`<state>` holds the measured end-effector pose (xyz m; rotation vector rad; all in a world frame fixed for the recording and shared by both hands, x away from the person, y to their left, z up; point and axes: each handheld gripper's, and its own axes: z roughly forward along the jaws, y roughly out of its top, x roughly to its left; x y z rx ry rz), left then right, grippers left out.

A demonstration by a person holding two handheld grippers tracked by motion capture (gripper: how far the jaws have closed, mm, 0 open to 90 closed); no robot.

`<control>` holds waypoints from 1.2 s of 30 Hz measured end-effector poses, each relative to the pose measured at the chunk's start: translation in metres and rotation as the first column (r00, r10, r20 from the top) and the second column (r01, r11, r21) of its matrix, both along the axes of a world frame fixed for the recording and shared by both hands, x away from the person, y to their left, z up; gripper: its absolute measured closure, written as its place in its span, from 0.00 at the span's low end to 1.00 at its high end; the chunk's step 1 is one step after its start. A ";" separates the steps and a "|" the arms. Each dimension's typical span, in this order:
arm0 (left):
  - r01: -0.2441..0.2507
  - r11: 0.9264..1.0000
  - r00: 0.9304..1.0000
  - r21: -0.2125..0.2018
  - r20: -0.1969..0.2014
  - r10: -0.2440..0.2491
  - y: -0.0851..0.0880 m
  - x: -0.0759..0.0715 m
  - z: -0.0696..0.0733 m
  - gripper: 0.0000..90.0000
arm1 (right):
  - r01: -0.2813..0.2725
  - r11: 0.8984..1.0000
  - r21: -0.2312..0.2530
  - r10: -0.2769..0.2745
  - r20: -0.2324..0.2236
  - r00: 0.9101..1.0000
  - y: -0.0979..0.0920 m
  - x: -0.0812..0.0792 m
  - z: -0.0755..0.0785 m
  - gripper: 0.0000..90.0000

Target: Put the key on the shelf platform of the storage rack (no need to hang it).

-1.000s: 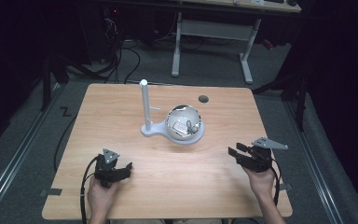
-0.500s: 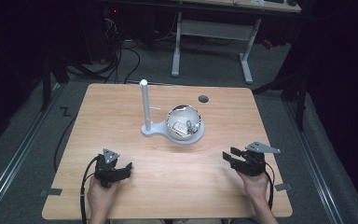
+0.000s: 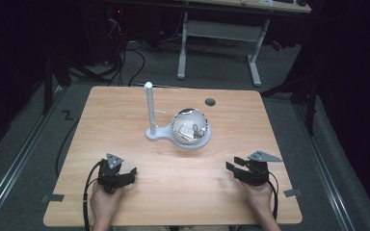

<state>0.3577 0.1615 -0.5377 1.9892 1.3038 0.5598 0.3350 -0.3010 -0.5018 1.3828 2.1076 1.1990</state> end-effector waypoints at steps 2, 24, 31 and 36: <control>0.000 1.000 1.000 0.000 0.000 0.000 0.000 0.000 0.000 0.25 | -0.006 1.000 -0.008 0.006 0.002 1.000 0.002 0.000 -0.002 0.58; 0.000 1.000 1.000 0.000 0.000 0.000 0.000 0.000 0.000 0.25 | -0.021 0.996 -0.089 0.019 -0.023 1.000 0.020 -0.002 -0.027 0.56; 0.000 1.000 1.000 0.000 0.000 0.000 0.000 0.000 0.000 0.25 | -0.021 0.992 -0.121 0.019 -0.013 1.000 0.026 -0.004 -0.028 0.55; 0.001 1.000 1.000 0.001 -0.001 -0.001 0.000 0.000 0.000 0.25 | -0.047 0.978 -0.201 0.042 -0.027 0.999 0.033 -0.003 -0.030 0.51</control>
